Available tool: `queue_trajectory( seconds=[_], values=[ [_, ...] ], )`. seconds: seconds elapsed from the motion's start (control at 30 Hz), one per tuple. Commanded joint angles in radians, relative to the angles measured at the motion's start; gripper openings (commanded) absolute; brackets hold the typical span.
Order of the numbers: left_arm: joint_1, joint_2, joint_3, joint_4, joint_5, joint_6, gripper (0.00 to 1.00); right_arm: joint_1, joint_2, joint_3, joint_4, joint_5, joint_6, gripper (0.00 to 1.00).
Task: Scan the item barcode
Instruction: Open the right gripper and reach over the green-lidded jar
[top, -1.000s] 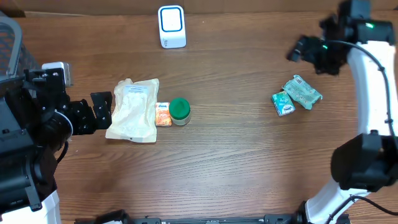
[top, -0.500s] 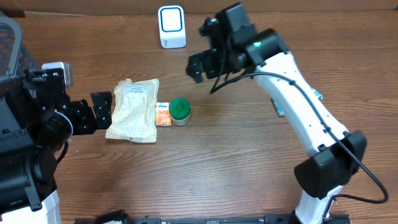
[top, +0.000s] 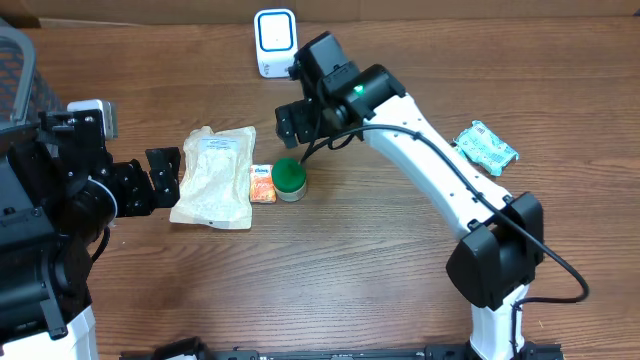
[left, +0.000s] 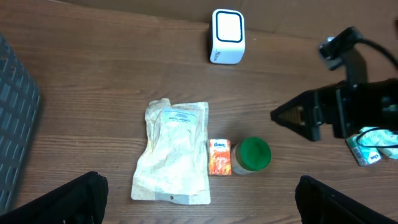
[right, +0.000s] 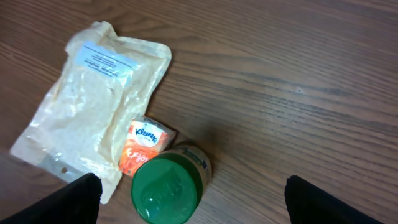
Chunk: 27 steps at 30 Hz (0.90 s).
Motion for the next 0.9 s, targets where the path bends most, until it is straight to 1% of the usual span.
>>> queue_trajectory(
  seconds=[0.0,0.13,0.3,0.47,0.67,0.87],
  values=[
    [0.005,-0.001,0.019,0.000,-0.002,0.020,1.00,0.024,0.043,0.007,0.002,0.080,0.013,0.91],
    [0.005,-0.001,0.019,0.000,-0.002,0.020,1.00,0.036,0.055,0.007,0.004,0.125,0.013,0.90],
    [0.005,-0.001,0.019,0.000,-0.002,0.020,1.00,0.047,0.081,-0.003,0.002,0.124,0.013,0.88],
    [0.005,-0.001,0.019,0.000,-0.002,0.020,1.00,0.085,0.101,-0.012,-0.018,0.120,0.019,0.88],
    [0.005,-0.001,0.019,0.000,-0.002,0.020,1.00,0.121,0.119,-0.013,-0.011,0.126,0.080,0.86],
    [0.005,-0.001,0.019,0.000,-0.002,0.020,1.00,0.122,0.174,-0.013,-0.024,0.123,0.171,0.84]
  ],
)
